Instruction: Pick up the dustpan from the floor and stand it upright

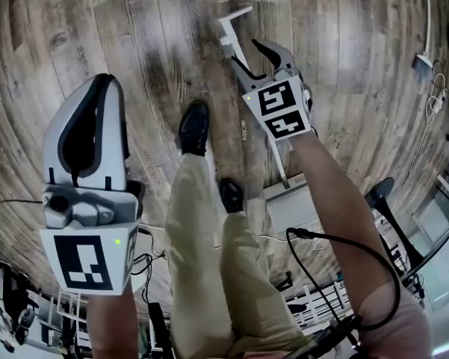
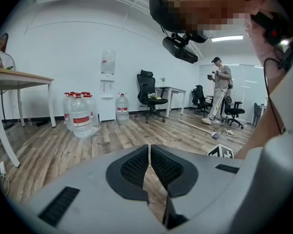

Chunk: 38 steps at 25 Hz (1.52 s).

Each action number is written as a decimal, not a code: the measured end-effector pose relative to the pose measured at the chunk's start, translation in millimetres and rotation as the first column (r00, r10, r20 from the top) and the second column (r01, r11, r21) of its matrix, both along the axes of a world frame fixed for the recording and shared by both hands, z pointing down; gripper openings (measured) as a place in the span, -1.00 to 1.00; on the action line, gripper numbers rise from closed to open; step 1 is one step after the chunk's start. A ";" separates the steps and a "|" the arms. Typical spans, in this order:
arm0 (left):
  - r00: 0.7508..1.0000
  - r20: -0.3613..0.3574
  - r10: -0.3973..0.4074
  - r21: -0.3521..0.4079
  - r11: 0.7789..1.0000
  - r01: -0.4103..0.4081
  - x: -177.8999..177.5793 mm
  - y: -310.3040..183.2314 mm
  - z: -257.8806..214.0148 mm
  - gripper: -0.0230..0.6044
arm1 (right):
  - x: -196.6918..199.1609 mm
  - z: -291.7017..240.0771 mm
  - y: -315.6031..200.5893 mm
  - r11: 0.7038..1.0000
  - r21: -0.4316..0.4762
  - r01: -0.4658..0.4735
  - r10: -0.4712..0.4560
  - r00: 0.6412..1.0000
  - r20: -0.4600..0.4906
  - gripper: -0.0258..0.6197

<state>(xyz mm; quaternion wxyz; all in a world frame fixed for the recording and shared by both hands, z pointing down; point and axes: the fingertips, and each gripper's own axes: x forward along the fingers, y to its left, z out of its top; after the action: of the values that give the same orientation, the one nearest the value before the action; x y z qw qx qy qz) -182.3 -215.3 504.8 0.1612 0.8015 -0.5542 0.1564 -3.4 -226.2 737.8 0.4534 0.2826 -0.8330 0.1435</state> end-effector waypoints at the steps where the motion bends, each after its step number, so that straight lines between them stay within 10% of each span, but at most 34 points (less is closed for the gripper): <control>1: 1.000 0.003 0.003 -0.006 1.000 -0.003 0.0 0.8 5.2 -0.85 | 2.1 8.9 2.9 1.000 -0.010 0.004 -0.004 1.000 -0.009 -0.26; 38: 1.000 -0.009 0.027 -0.071 0.997 -0.027 -14.1 7.3 83.7 -0.85 | 16.2 161.1 0.0 0.985 -0.152 -0.083 0.063 0.990 -0.129 -0.37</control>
<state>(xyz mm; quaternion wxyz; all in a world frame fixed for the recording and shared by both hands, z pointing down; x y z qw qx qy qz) -196.5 -208.0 588.5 0.1898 0.8032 -0.5368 0.1749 12.8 -226.3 898.9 0.5193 0.2848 -0.7786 0.2075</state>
